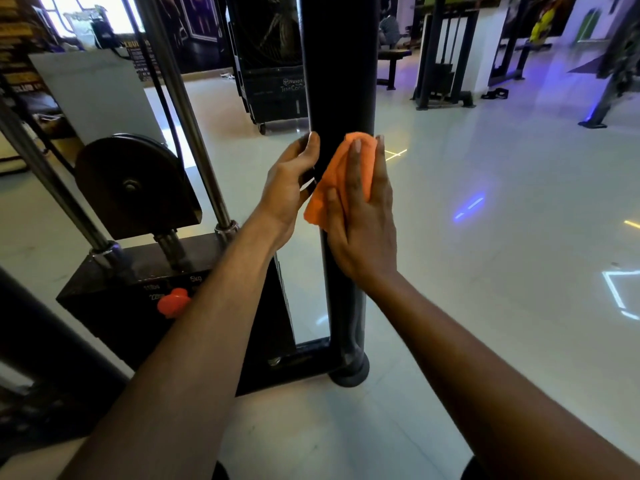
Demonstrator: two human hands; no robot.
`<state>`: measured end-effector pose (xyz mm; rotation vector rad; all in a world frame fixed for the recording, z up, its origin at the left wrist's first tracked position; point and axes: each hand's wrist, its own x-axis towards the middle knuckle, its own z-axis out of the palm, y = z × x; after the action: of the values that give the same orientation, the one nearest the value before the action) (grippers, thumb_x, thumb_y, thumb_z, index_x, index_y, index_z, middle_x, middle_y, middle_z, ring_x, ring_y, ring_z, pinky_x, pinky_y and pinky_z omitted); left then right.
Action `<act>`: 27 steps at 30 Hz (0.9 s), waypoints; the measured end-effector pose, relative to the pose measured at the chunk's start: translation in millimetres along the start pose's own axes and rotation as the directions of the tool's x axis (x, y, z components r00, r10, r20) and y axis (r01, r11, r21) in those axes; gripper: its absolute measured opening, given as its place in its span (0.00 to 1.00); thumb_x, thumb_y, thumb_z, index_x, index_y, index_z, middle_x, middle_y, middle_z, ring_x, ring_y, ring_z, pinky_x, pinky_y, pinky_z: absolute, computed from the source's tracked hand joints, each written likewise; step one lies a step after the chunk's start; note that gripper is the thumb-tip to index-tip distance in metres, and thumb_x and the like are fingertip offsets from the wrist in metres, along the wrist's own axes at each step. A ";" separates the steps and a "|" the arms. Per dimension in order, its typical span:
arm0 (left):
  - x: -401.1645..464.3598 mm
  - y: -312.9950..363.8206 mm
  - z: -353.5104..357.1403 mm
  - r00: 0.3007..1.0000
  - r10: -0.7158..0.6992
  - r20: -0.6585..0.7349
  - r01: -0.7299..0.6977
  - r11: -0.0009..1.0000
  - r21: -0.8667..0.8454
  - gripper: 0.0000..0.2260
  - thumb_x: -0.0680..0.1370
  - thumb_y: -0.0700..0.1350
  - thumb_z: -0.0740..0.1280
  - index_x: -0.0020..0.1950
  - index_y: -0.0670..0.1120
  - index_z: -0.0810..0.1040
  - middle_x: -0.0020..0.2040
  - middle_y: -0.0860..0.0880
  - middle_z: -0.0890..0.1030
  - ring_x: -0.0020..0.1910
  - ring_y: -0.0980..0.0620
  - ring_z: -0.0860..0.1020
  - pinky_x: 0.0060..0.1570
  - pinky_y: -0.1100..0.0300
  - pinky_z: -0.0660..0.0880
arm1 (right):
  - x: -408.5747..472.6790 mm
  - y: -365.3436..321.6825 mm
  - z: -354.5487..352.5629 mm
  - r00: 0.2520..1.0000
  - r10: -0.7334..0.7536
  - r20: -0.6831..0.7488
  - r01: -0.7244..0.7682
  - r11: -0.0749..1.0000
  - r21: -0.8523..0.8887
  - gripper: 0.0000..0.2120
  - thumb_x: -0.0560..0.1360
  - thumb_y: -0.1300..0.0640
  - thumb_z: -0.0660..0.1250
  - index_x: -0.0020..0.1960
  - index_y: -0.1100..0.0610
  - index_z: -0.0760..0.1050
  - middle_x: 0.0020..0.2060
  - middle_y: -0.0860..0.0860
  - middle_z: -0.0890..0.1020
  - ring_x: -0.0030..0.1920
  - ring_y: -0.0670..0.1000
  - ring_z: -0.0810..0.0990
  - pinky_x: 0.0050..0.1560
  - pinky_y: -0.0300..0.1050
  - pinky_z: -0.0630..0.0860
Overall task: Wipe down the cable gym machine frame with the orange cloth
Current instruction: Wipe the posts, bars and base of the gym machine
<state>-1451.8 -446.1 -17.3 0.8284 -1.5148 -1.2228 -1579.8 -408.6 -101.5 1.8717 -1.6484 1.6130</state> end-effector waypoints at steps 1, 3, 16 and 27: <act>-0.5 -4.0 0.5 1.000 -0.003 0.001 0.003 1.000 0.002 0.19 0.88 0.58 0.59 0.77 0.54 0.75 0.68 0.55 0.83 0.67 0.54 0.81 0.65 0.56 0.80 | -5.6 3.9 1.4 1.000 0.003 0.011 -0.003 1.000 -0.008 0.37 0.89 0.41 0.59 0.88 0.47 0.41 0.88 0.51 0.41 0.87 0.59 0.51 0.73 0.69 0.75; -0.7 -12.0 0.2 1.000 -0.015 0.001 0.015 1.000 0.004 0.20 0.87 0.59 0.60 0.76 0.53 0.76 0.67 0.55 0.83 0.67 0.54 0.81 0.70 0.52 0.78 | -39.0 19.5 10.2 0.995 0.054 0.087 -0.051 0.998 -0.041 0.40 0.88 0.38 0.59 0.87 0.43 0.35 0.88 0.50 0.38 0.87 0.60 0.51 0.71 0.70 0.77; 6.6 -24.2 -4.2 1.000 -0.027 -0.004 0.027 0.999 0.019 0.20 0.86 0.60 0.60 0.76 0.54 0.76 0.69 0.56 0.83 0.67 0.51 0.82 0.70 0.46 0.78 | -18.2 12.1 3.5 0.998 0.050 0.033 -0.051 0.998 0.031 0.38 0.88 0.40 0.60 0.88 0.47 0.42 0.88 0.50 0.43 0.87 0.58 0.54 0.72 0.66 0.77; 1.4 -18.5 -4.5 0.999 -0.048 0.017 0.047 0.999 0.006 0.21 0.86 0.60 0.61 0.76 0.53 0.76 0.68 0.54 0.84 0.67 0.51 0.82 0.72 0.45 0.77 | -13.3 10.4 -7.0 0.998 0.043 0.041 -0.047 0.996 0.080 0.36 0.89 0.42 0.60 0.88 0.43 0.41 0.88 0.49 0.45 0.86 0.58 0.58 0.71 0.65 0.78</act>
<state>-1449.2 -453.5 -34.7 0.8644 -1.5205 -1.2633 -1589.4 -399.5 -114.1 1.9302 -1.6764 1.6957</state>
